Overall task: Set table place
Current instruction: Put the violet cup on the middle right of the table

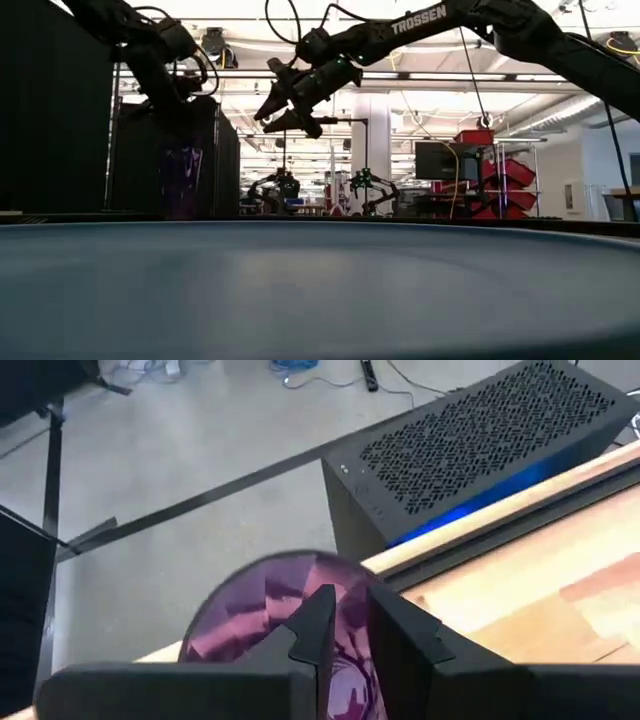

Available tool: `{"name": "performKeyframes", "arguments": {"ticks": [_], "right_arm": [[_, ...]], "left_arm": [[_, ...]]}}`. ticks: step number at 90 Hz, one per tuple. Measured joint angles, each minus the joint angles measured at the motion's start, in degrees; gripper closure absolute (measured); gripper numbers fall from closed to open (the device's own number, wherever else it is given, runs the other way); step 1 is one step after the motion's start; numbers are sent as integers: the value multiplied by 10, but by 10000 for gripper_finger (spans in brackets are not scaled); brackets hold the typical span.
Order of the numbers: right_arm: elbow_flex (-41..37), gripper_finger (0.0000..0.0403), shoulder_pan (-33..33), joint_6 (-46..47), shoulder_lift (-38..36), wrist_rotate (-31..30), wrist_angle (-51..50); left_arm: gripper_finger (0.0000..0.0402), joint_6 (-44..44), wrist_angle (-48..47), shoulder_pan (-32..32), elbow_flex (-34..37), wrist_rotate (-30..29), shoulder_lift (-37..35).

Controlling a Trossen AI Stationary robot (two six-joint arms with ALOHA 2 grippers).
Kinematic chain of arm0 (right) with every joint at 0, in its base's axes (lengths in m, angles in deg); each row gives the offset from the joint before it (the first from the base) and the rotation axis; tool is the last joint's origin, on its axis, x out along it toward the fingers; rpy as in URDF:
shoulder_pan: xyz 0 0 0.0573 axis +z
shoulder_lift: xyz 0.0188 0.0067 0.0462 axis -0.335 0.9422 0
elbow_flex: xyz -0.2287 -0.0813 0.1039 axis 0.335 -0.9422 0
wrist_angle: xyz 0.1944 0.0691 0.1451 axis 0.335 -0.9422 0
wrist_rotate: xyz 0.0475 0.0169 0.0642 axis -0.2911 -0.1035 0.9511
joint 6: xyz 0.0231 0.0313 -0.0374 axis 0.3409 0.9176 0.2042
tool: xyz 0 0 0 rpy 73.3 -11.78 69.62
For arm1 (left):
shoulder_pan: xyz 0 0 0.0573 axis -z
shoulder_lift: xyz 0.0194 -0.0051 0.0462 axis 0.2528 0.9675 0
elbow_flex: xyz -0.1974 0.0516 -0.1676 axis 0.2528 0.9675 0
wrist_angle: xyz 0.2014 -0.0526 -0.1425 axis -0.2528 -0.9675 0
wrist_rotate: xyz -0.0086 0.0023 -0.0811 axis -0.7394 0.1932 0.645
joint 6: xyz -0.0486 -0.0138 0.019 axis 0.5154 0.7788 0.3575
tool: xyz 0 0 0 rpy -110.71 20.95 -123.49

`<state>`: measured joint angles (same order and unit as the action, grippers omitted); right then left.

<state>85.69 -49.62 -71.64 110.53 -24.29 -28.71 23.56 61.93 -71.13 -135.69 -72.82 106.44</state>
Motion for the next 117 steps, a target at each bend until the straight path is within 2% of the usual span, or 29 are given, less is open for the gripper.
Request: {"name": "performKeyframes", "arguments": {"ticks": [16,29,45,59,88,98,117], "right_arm": [[0,243,-2,-15,0,0,-23],[0,243,-11,-15,0,21,-33],[0,243,-15,-14,0,30,-54],[0,235,-9,-20,0,30,-63],[4,220,-8,-17,-2,29,-63],[4,220,-8,-17,-2,29,-63],[4,220,-12,-17,-2,29,-63]], "left_arm": [[355,-38,-96,4,-47,41,-12],[354,-67,-193,15,-95,47,-15],[353,-108,-216,23,-118,55,-15],[330,-86,-224,21,-118,92,-9],[247,-85,-234,25,-118,48,43],[238,-87,-234,30,-118,19,60],[237,-86,-246,33,-118,16,99]]}}
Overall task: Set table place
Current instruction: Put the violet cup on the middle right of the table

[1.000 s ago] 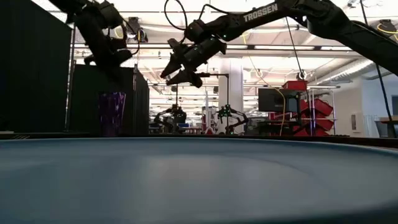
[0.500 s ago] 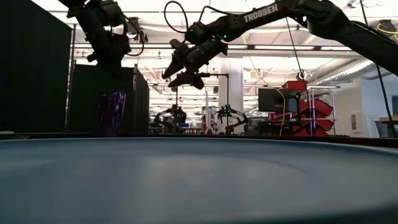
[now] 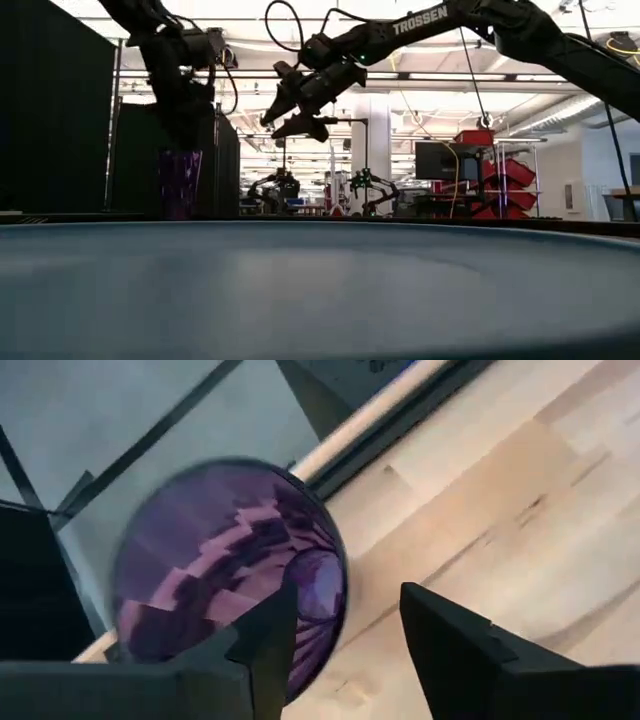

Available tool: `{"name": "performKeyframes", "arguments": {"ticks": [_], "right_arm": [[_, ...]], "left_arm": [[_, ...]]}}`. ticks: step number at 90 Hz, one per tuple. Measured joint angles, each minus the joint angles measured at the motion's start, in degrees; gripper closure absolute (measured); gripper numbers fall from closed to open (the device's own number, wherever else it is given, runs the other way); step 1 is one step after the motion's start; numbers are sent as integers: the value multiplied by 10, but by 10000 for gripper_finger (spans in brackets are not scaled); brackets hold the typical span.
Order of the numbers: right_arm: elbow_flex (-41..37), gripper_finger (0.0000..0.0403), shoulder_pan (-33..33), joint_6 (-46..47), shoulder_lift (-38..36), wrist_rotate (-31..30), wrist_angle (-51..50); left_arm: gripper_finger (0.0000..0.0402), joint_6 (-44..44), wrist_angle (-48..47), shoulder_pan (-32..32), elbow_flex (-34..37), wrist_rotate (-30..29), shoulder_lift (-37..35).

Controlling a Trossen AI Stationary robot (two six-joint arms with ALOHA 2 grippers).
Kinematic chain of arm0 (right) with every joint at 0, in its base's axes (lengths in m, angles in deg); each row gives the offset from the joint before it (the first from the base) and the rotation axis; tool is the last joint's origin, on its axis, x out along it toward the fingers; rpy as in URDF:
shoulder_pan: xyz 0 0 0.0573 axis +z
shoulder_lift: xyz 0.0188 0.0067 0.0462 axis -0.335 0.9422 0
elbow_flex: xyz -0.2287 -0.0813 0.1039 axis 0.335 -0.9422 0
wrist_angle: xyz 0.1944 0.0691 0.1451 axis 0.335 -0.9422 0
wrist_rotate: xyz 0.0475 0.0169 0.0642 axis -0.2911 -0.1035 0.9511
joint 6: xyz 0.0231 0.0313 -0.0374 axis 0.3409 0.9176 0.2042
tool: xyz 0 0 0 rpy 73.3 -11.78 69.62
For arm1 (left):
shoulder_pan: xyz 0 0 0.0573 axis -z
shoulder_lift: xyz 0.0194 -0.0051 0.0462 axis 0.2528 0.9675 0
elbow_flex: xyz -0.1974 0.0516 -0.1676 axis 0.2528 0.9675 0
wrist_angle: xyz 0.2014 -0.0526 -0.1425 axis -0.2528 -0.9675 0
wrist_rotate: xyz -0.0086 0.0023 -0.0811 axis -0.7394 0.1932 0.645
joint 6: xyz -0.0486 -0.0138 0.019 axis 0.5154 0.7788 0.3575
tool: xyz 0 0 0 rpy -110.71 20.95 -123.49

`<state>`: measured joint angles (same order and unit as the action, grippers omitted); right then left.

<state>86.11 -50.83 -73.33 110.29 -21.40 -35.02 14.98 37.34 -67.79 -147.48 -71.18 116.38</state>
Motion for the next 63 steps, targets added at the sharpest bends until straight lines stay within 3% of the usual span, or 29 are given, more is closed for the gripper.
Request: {"name": "performKeyframes", "arguments": {"ticks": [19,25,33,37,54,63], "right_arm": [[0,220,-2,0,0,0,-1],[0,220,-3,0,-1,0,-8],[0,220,-7,-1,-4,1,-30],[0,220,-11,-5,-7,-1,-38],[0,220,-35,-20,-27,-3,-99],[0,220,-50,-39,-46,-13,-153]], "left_arm": [[250,-27,-9,3,0,-26,51],[287,-30,-12,13,0,-47,54],[368,-52,-11,30,0,-47,46],[386,-59,-11,41,0,-45,40],[399,-79,-11,94,0,-43,8],[400,-74,-24,132,-5,10,-13]]}}
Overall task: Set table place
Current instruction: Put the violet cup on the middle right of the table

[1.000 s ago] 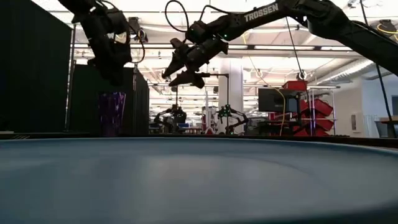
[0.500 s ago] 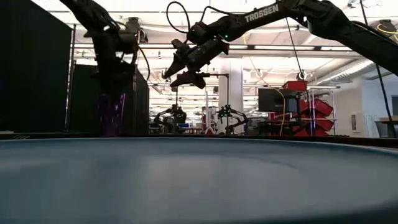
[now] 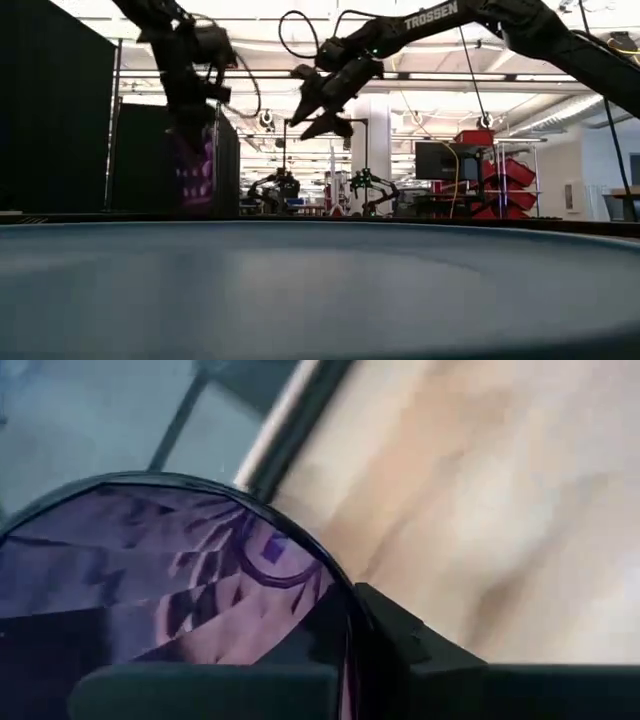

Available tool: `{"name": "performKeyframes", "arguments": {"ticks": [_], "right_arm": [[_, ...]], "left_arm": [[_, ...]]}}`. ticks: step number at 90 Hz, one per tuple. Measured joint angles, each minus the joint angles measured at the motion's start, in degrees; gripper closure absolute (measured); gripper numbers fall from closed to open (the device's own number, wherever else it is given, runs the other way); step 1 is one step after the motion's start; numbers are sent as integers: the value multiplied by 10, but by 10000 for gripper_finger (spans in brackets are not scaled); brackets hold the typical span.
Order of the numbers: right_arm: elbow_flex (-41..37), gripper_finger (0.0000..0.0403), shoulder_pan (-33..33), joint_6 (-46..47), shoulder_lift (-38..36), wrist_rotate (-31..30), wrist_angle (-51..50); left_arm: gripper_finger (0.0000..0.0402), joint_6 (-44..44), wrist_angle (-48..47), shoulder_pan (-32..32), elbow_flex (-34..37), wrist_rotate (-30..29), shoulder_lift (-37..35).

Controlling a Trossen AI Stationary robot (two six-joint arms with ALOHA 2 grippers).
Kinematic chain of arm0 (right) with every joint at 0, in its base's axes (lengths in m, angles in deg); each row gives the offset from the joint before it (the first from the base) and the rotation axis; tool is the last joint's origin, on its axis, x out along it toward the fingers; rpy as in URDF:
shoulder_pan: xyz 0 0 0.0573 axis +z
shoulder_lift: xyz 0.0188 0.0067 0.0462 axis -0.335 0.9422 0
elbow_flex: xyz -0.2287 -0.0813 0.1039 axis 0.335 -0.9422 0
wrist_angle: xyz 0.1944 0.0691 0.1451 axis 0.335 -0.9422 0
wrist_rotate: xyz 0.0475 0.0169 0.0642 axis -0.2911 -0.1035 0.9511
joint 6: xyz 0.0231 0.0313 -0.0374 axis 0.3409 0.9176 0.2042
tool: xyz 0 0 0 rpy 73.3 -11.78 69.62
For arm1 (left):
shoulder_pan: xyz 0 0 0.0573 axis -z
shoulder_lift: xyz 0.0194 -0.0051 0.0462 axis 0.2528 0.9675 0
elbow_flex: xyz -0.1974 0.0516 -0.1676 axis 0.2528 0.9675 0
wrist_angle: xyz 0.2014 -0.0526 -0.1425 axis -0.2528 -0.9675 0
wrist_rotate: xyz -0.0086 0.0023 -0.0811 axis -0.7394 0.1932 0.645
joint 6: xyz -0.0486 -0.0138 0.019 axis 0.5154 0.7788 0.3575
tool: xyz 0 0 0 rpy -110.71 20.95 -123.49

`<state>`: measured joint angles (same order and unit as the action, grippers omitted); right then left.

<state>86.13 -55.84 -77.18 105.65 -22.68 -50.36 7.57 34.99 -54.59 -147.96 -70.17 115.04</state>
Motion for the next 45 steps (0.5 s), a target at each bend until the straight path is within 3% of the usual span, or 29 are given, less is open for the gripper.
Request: {"name": "performKeyframes", "arguments": {"ticks": [22,45], "right_arm": [[0,220,-36,-22,-75,-54,-105],[0,220,-44,-21,-147,-71,-130]], "left_arm": [[401,30,-39,113,-53,186,-2],[401,35,-138,225,-185,183,104]]}}
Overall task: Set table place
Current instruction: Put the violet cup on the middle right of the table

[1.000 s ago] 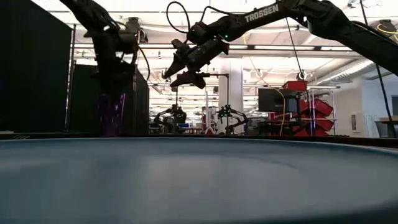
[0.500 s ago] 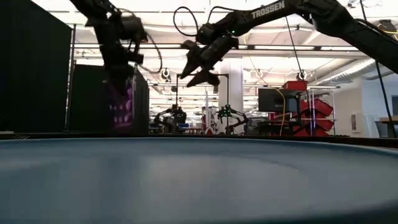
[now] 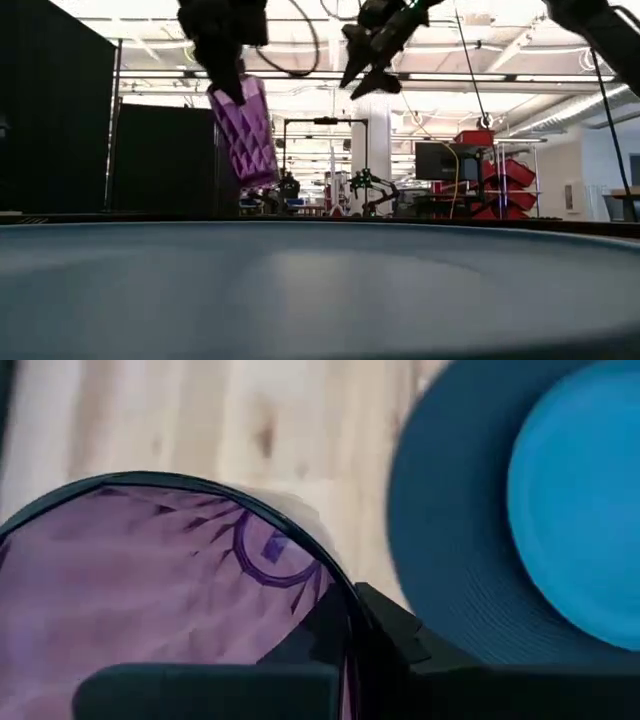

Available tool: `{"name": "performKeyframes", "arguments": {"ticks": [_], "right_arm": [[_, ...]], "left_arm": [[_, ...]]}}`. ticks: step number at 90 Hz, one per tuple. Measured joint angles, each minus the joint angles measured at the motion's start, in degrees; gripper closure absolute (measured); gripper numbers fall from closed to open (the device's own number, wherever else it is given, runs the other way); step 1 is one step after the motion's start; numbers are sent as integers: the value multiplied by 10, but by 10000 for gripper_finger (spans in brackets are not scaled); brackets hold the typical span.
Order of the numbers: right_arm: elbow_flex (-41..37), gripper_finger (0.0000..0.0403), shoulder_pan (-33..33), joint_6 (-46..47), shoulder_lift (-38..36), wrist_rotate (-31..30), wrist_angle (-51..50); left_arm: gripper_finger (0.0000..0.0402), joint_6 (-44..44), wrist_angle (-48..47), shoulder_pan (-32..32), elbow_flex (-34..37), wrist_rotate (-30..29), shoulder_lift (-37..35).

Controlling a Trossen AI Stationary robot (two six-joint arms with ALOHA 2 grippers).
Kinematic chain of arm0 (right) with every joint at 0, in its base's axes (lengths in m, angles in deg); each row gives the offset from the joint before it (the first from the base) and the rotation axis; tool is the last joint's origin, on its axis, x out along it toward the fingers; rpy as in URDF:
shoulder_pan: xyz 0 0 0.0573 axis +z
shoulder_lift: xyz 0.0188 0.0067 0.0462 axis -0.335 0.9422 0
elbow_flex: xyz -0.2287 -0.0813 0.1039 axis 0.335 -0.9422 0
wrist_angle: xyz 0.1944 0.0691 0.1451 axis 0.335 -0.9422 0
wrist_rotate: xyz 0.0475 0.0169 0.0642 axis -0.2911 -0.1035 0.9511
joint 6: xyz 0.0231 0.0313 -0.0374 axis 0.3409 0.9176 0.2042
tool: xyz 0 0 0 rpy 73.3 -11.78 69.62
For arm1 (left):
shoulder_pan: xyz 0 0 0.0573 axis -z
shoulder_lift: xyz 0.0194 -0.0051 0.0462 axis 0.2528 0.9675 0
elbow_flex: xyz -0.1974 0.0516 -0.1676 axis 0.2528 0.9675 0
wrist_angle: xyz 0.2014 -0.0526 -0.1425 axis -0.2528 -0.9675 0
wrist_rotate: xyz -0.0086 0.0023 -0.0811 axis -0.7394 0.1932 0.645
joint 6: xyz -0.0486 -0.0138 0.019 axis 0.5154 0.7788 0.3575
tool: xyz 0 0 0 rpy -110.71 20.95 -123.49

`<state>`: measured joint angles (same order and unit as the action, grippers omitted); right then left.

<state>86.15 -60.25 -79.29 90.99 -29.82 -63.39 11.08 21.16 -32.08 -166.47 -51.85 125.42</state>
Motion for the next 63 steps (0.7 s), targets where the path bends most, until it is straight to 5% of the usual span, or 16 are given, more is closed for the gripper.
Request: {"name": "performKeyframes", "arguments": {"ticks": [17,63], "right_arm": [[0,220,2,-3,-34,-10,-21],[0,220,2,-27,-47,-28,-59]], "left_arm": [[401,-9,-49,36,-67,-44,88],[394,-5,-20,68,-69,-62,139]]}}
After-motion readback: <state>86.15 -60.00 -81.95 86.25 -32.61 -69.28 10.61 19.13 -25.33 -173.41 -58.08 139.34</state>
